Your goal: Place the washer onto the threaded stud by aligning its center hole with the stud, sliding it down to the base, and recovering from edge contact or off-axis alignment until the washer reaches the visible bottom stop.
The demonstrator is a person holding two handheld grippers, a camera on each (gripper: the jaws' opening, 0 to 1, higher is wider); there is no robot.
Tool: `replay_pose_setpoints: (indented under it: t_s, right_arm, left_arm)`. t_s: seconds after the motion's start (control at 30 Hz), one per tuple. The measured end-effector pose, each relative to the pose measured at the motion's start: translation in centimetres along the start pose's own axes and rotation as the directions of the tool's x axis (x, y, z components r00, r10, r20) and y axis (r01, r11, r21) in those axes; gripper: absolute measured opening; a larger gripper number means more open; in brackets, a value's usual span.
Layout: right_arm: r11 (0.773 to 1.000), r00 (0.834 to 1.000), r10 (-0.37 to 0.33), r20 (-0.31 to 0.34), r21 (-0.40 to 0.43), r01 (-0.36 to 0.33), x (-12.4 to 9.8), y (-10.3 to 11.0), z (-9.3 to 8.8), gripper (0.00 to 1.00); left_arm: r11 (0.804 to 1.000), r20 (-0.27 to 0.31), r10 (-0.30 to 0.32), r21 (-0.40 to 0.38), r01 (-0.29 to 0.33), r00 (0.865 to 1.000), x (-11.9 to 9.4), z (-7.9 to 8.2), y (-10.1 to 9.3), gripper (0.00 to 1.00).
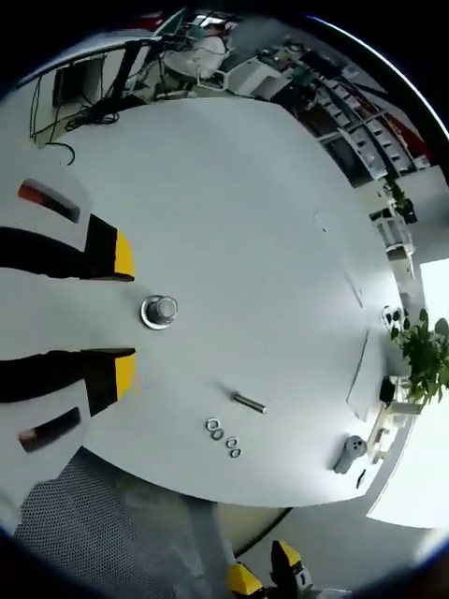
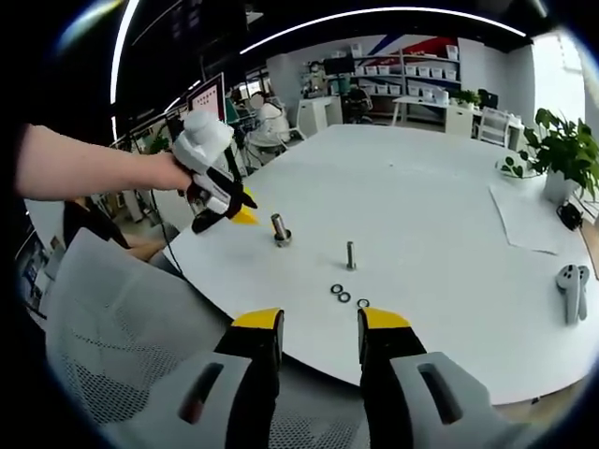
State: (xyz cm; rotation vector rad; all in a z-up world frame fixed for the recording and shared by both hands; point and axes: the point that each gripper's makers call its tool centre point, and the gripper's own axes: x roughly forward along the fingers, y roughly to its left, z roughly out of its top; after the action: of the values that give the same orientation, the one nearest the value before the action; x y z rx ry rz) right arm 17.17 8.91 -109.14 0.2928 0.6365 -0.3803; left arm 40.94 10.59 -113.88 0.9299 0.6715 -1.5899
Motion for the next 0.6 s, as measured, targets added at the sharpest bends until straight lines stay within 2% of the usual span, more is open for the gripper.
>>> replay_pose_setpoints:
  t_s: [0.07, 0.1, 0.17, 0.33, 0.4, 0.6]
  right_arm:
    - [1.0, 1.0, 0.005, -0.003, -0.007, -0.005, -0.1, 0.2, 0.1, 0.34]
    - [1.0, 1.0, 0.007, -0.001, -0.005, -0.007, -0.2, 0.2, 0.2, 0.34]
    - [1.0, 1.0, 0.007, 0.003, -0.001, -0.007, -0.1, 0.2, 0.2, 0.34]
    - [1.0, 1.0, 0.016, -0.009, -0.015, -0.016, 0.0, 0.3, 0.0, 0.34]
    - [1.0, 1.0, 0.02, -0.013, -0.018, -0.02, -0.1, 0.4, -0.1, 0.34]
    - [0.999, 0.999, 0.029, -0.037, -0.033, -0.03, 0.1, 0.7, -0.4, 0.34]
  left_arm:
    - [0.999, 0.033, 0.009, -0.051, -0.008, 0.999, -0.6, -0.1, -0.1, 0.28]
    - [0.997, 0.084, 0.011, -0.078, -0.005, 0.996, -1.3, 0.4, -0.5, 0.29]
    - [0.993, 0.125, 0.013, -0.118, 0.002, 0.992, -2.4, 0.7, -1.3, 0.29]
    - [0.988, 0.157, 0.022, -0.151, 0.002, 0.987, -4.7, -0.2, -2.6, 0.3]
    - [0.982, 0.146, 0.011, -0.187, 0.016, 0.989, -5.4, -0.9, -3.4, 0.3]
    - [0.975, 0.207, 0.014, -0.219, 0.032, 0.978, -7.7, -1.4, -4.2, 0.32]
